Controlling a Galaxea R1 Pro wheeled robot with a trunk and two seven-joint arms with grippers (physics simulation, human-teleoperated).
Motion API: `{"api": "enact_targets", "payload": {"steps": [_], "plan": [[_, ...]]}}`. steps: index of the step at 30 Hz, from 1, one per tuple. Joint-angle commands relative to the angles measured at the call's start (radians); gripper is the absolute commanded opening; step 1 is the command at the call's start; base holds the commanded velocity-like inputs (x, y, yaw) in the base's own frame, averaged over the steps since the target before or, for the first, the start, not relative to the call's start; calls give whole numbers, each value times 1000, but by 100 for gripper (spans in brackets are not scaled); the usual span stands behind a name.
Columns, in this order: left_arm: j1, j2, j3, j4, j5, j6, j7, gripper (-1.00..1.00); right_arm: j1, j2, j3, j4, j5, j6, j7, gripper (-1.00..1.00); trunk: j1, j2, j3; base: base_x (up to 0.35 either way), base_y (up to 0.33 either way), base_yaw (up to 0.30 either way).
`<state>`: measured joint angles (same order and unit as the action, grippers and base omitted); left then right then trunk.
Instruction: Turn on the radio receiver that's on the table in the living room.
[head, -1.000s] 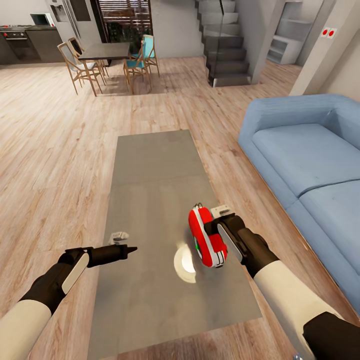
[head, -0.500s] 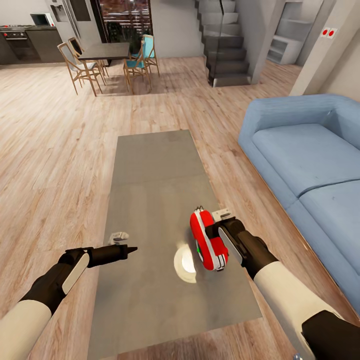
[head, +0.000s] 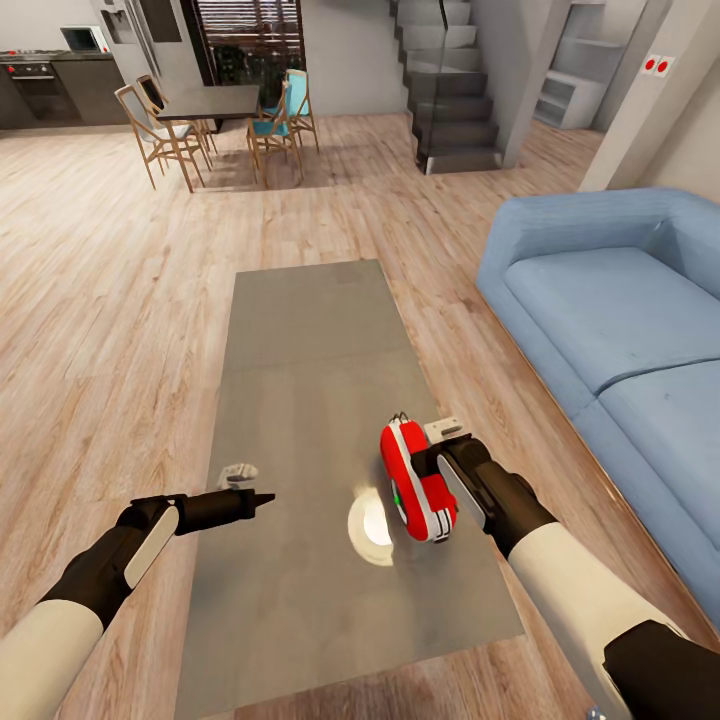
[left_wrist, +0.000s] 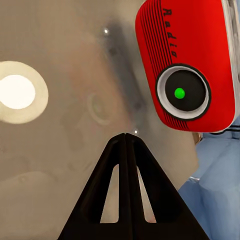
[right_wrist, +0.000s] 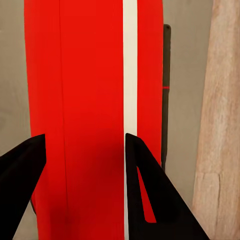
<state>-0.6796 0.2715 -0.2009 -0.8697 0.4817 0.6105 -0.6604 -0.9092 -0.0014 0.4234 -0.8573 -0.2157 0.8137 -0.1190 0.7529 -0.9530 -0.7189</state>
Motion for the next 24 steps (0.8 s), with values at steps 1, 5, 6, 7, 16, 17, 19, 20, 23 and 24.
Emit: {"api": "enact_targets", "payload": {"steps": [1,5,6,7,16,17,19,20,23,24], "plan": [[0,0,0,0,0,0,0,-100,0,0,0,0,1,1,0,-100,0,0,0,0,0,0],[0,0,0,0,0,0,0,-100,0,1,0,0,1,2,1,-100,0,0,0,0,0,0],[0,0,0,0,0,0,0,-100,0,1,0,0,0,2,1,-100,0,0,0,0,0,0],[0,0,0,0,0,0,-1,-100,0,2,0,0,0,2,1,-100,0,0,0,0,0,0],[0,0,0,1,0,0,0,-100,0,3,0,0,0,-1,-7,-100,0,0,0,0,0,0],[0,0,0,0,0,0,1,-100,1,3,0,1,-1,-2,-8,-100,0,0,0,0,0,0],[0,0,0,0,0,0,1,-100,0,3,0,1,-1,-7,-9,-100,0,0,0,0,0,0],[0,0,0,0,0,0,1,-100,0,3,0,1,-1,-13,-10,-100,0,0,0,0,0,0],[0,0,0,1,0,0,1,-100,0,3,0,3,-1,-26,-10,-100,0,0,0,0,0,0],[0,0,0,1,0,0,1,-100,1,3,0,6,-1,-27,-10,-100,0,0,0,0,0,0]]}}
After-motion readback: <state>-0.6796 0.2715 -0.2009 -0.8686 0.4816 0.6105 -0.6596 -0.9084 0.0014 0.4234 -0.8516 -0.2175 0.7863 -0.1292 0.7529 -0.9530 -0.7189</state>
